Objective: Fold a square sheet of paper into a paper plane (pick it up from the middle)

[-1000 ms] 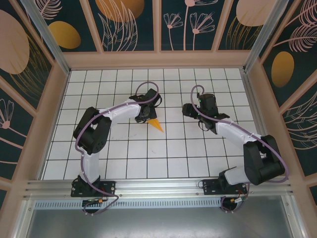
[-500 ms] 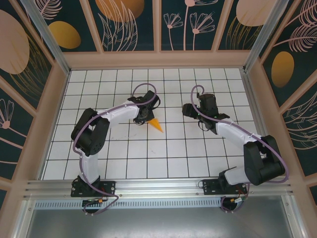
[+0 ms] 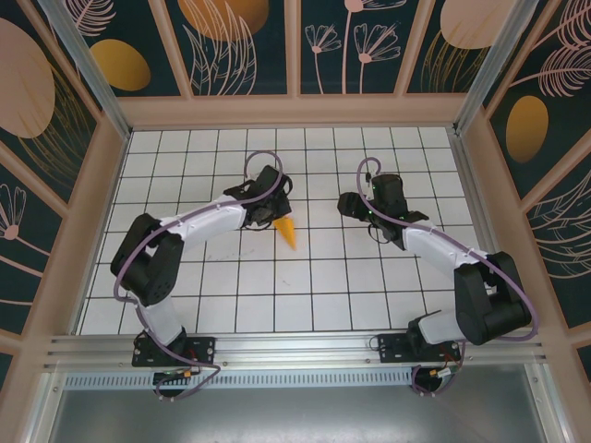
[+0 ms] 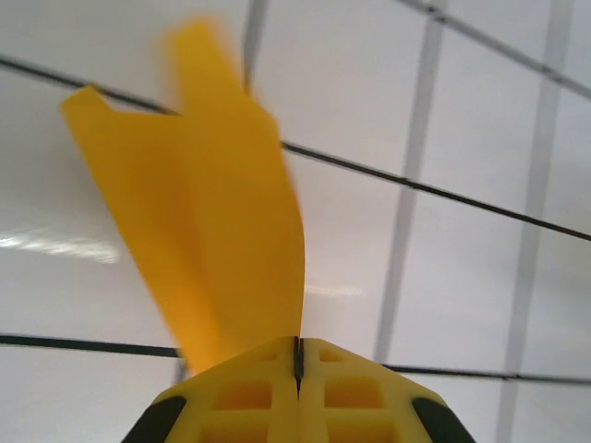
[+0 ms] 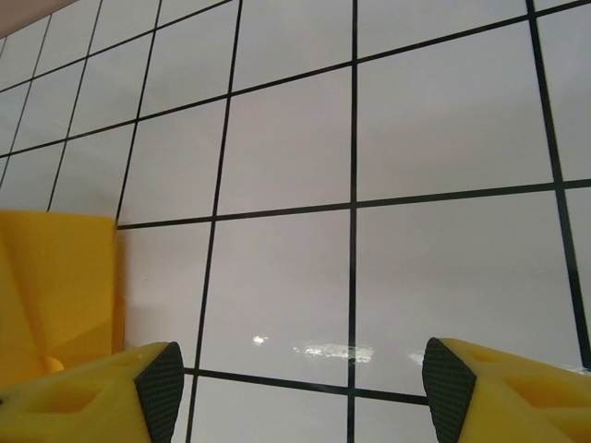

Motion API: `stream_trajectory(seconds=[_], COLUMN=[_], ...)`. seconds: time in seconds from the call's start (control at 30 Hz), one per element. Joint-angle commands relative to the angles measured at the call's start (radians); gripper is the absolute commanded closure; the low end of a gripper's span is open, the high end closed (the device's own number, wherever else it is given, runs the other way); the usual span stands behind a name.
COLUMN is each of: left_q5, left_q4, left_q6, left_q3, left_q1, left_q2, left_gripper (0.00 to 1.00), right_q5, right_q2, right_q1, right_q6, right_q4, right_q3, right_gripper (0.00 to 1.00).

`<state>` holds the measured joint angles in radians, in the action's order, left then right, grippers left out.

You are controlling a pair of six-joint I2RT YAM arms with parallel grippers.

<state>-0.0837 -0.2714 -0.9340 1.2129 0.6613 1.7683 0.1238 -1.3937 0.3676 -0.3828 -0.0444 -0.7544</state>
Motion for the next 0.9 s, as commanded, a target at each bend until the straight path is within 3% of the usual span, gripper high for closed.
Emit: stream_trajectory(seconds=[0.0,0.27,0.47,0.87], left_q5=[0.155,0.372,0.486,0.521], left_q4=[0.232,0.491,0.663,0.735], left_q6=[0.095,0.144,0.094,0.071], left_q3=[-0.052,-0.11,-0.119,-0.186], left_q1=[0.006,0.003,0.004,-0.026], left_q2=[-0.043,0.04,0.165,0.248], left_gripper=[1.0,1.0,1.0,1.0], right_q5=[0.072,0.195,0.183,0.056], right_q2=[0.035,0.095,0.077,-0.073], right_q1=[-0.012,-0.011,0.023,0.117], right_q6=[-0.041,-0.116,-0.167,-0.217], right_q4=[-0.038,-0.055,-0.044,0.065], right_q3=[0.028,0.074,0.094,0.031], right_gripper=[0.29,0.31,0.37,0.41])
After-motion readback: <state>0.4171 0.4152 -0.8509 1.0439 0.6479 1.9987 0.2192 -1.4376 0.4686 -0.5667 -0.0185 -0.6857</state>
